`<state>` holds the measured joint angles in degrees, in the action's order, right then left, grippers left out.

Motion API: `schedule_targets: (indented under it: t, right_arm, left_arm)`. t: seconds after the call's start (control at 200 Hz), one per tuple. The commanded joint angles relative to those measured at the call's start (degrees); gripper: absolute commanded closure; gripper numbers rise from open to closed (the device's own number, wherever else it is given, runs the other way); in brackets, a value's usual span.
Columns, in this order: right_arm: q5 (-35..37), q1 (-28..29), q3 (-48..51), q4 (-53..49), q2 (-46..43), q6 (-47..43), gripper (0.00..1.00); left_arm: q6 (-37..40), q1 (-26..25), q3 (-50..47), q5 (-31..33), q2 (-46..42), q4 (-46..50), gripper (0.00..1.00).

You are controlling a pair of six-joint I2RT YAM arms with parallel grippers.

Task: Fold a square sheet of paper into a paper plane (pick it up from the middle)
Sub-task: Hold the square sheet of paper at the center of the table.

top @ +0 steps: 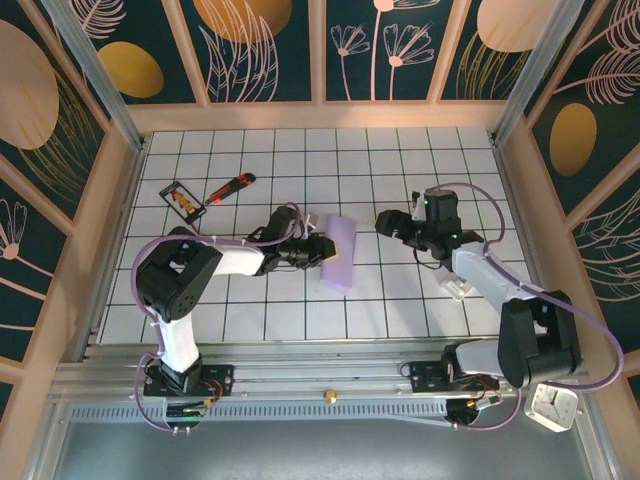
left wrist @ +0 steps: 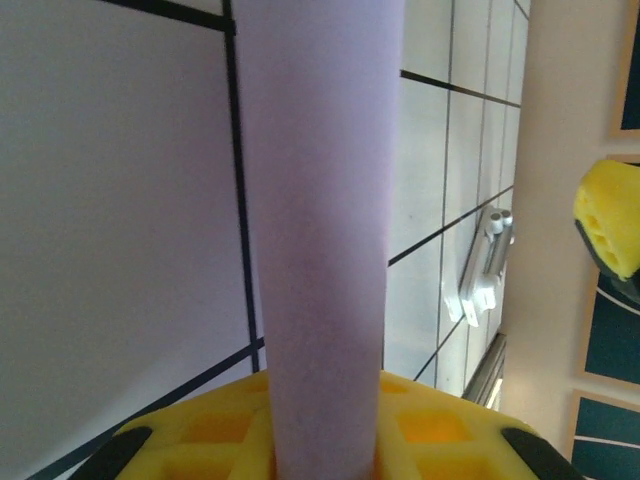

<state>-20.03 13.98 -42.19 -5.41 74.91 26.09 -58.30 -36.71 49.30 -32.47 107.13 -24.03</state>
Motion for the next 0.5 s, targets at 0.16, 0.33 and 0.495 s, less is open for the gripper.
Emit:
schedule_targets:
  t: [0.16,0.33,0.495]
  right_arm:
    - [-1.12,0.19,3.72,5.55,-2.56,3.66,0.22]
    - [-3.73,4.84,4.03,12.44,2.49,8.30,0.28]
    - [-4.39,8.59,2.72,17.46,9.54,11.92,0.37]
  left_arm:
    - [3.94,0.15,-0.77,2.24,1.65,0.89,0.74]
    - [5.83,0.23,-0.27,4.13,1.59,3.52,0.73]
    - [9.58,0.19,1.23,6.01,2.41,9.06,0.70]
